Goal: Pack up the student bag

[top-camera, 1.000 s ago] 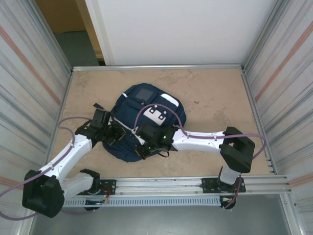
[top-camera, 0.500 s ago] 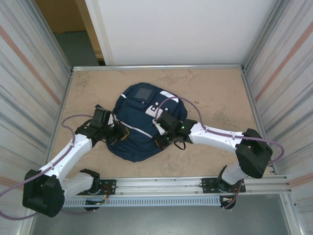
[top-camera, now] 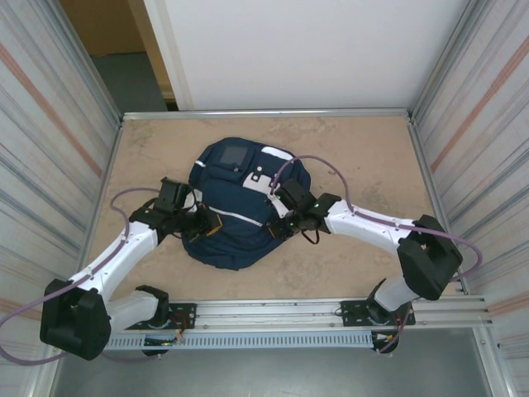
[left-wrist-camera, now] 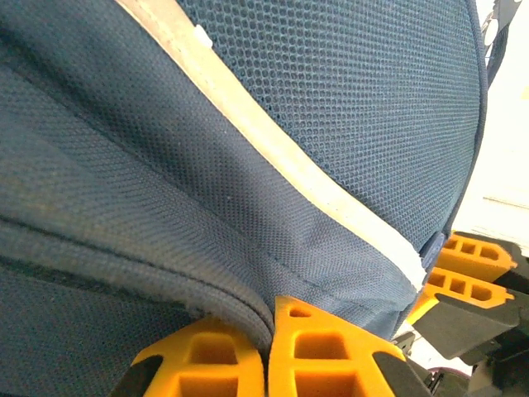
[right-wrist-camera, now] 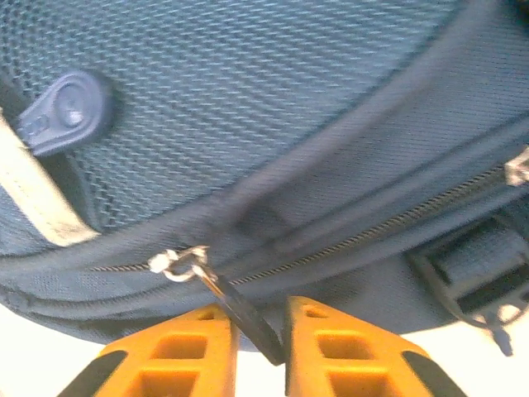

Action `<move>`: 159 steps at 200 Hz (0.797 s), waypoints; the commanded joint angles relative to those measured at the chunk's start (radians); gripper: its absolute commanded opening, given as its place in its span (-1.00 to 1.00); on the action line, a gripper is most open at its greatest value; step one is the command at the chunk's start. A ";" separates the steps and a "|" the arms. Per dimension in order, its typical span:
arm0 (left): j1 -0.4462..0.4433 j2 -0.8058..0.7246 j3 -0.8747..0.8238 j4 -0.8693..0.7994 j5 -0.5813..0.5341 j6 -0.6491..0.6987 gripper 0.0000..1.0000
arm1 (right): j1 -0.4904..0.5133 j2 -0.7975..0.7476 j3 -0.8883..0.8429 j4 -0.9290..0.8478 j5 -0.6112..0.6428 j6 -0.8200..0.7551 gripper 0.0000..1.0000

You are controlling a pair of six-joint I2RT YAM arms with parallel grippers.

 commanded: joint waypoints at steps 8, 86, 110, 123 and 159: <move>-0.007 -0.047 -0.004 0.011 0.098 0.038 -0.77 | -0.075 -0.099 -0.020 -0.080 0.114 0.013 -0.38; -0.190 -0.218 0.139 0.024 -0.181 0.239 0.04 | -0.180 -0.484 -0.119 -0.005 0.408 0.168 0.89; -0.189 -0.290 0.135 -0.033 -0.442 0.353 0.97 | -0.198 -0.684 -0.192 0.014 0.595 0.159 0.98; -0.190 -0.329 0.089 -0.012 -0.588 0.441 0.97 | -0.223 -0.794 -0.262 0.057 0.659 0.128 0.98; -0.173 -0.429 -0.130 0.228 -0.887 0.696 0.97 | -0.378 -1.027 -0.499 0.221 0.694 0.015 0.98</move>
